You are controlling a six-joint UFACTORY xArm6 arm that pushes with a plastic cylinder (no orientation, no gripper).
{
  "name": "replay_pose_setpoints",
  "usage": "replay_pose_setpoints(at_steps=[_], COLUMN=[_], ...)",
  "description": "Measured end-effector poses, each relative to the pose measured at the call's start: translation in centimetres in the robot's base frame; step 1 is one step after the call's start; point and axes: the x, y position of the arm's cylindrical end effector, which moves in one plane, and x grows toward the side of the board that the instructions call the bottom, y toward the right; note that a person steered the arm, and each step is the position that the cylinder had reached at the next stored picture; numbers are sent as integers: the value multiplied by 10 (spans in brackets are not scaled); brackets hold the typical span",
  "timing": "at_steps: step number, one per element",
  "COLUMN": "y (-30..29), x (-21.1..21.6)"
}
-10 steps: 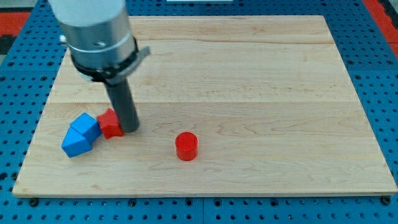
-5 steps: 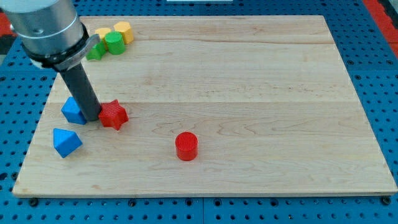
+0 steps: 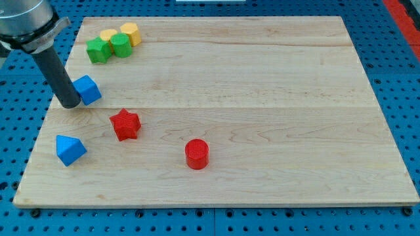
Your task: Push the blue cube to the top left of the green star
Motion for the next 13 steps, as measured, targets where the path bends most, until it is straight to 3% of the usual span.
replay_pose_setpoints(at_steps=[3, 5, 6, 8, 9, 11, 13], y=[46, 2, 1, 51, 15, -16, -22], x=[-3, -49, -47, -49, -69, -54, -106])
